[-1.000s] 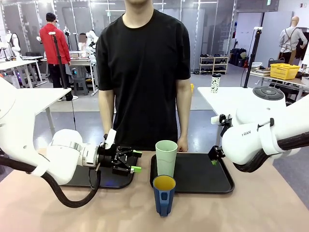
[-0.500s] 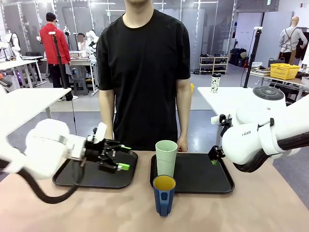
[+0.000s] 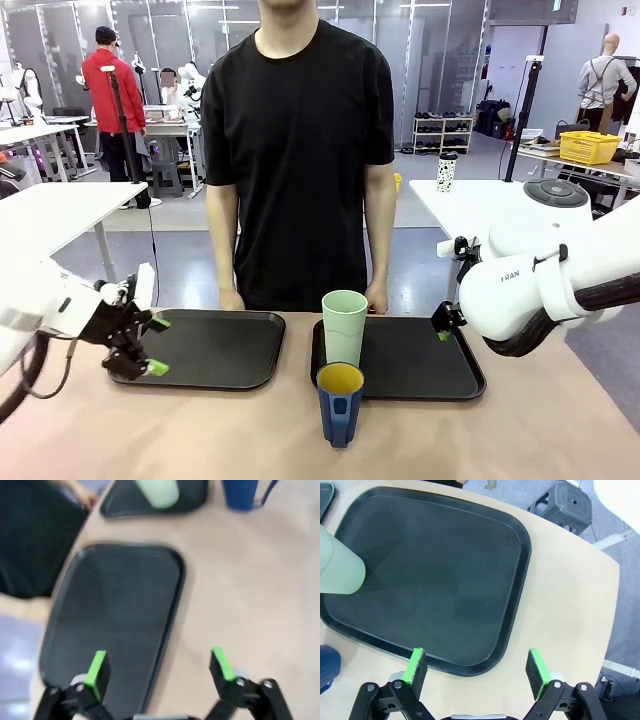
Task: Sort and store the cups by type.
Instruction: Pick up the Handle plastic cup and place it into the empty Flat Tray.
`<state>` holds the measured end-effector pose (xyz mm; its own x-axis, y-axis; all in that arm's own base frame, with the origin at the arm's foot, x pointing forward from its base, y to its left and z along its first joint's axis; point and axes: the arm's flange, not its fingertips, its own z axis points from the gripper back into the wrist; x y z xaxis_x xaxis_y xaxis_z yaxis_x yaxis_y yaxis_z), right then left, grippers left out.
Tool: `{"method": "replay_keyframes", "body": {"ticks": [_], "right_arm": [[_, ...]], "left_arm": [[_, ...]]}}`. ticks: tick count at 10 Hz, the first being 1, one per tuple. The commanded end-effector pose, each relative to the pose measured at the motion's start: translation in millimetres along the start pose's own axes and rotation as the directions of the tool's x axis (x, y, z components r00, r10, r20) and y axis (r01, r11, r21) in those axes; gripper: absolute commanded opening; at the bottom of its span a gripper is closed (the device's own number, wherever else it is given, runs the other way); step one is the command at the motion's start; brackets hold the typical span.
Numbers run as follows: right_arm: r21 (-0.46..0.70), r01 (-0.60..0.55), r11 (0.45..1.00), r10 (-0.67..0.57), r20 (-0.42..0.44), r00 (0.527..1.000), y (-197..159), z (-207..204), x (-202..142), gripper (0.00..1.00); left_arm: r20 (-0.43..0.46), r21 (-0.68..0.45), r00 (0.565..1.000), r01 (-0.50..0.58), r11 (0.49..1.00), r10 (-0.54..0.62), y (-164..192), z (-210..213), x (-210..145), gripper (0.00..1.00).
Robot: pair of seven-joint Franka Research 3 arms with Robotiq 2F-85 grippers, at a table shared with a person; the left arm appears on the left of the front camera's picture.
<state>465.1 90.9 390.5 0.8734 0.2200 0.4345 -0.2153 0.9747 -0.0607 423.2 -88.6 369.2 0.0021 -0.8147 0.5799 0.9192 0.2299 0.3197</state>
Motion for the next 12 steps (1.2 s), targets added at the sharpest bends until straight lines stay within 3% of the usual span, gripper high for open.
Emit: {"method": "replay_keyframes", "body": {"ticks": [1, 2, 5, 6, 12], "right_arm": [[0.001, -0.008, 1.000, 0.008, 0.003, 1.000, 0.0, 0.9, -0.8, 1.00], [0.001, -0.008, 1.000, 0.008, 0.003, 1.000, 0.0, 0.9, -0.8, 1.00], [0.001, -0.008, 1.000, 0.008, 0.003, 1.000, 0.0, 0.9, -0.8, 1.00], [0.001, -0.008, 1.000, 0.008, 0.003, 1.000, 0.0, 0.9, -0.8, 1.00], [0.001, -0.008, 1.000, 0.008, 0.003, 1.000, 0.0, 0.9, -0.8, 1.00]], "left_arm": [[-0.215, -0.103, 0.972, -0.114, 0.988, 0.090, -4.9, 23.5, 5.0, 1.00], [-0.259, -0.132, 0.959, -0.154, 0.979, 0.116, -3.8, 26.1, 0.6, 1.00], [-0.259, -0.187, 0.957, -0.184, 0.965, 0.132, 4.4, 29.4, -7.8, 1.00], [-0.283, -0.127, 0.951, -0.164, 0.978, 0.123, -6.6, 5.7, -28.1, 1.00], [-0.283, -0.127, 0.951, -0.164, 0.978, 0.123, -6.6, 5.7, -28.1, 1.00]]}}
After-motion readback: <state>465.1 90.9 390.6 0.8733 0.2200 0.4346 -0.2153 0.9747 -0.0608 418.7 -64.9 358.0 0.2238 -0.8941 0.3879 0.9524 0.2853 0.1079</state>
